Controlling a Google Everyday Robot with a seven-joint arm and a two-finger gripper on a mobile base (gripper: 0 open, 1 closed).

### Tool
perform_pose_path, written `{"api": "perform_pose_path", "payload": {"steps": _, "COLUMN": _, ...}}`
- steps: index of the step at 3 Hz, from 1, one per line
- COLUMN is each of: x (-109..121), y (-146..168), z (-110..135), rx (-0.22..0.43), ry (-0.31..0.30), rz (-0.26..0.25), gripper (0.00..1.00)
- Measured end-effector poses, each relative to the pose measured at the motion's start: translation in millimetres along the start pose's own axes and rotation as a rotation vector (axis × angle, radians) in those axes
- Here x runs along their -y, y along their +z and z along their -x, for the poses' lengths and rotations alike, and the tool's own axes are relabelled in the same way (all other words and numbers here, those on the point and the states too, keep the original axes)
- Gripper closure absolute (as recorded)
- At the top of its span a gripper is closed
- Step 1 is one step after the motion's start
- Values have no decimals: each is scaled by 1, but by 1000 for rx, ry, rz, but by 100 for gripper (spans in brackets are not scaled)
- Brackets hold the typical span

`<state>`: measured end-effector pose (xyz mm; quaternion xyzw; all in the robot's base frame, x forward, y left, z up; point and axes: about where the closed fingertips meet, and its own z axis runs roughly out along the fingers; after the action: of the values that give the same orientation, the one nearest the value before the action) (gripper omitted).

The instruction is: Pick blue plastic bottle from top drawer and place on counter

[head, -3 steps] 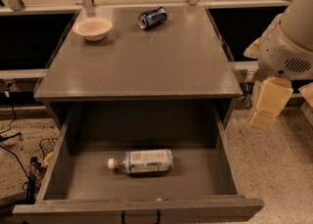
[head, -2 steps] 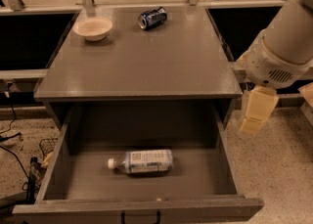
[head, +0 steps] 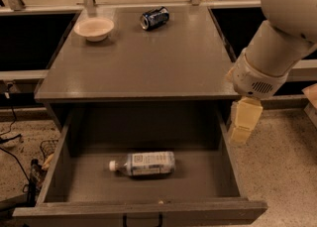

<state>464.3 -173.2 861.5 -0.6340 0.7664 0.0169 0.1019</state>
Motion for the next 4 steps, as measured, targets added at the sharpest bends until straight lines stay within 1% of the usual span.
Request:
{"api": "perform_pose_path", "payload": {"steps": 1, "x": 0, "y": 0, "z": 0, "rx": 0, "ry": 0, "rz": 1, "gripper": 0}}
{"api": "perform_pose_path", "payload": {"steps": 2, "x": -9, "y": -2, "z": 7, "rx": 14, "ry": -19, "rz": 1, "gripper": 0}}
{"api": "perform_pose_path", "payload": {"steps": 3, "x": -34, "y": 4, "z": 25, "rx": 57, "ry": -66, "rz": 33, "gripper": 0}}
{"api": "perform_pose_path", "payload": {"steps": 4, "x": -34, "y": 5, "z": 25, "rx": 60, "ry": -66, "rz": 32, "gripper": 0}}
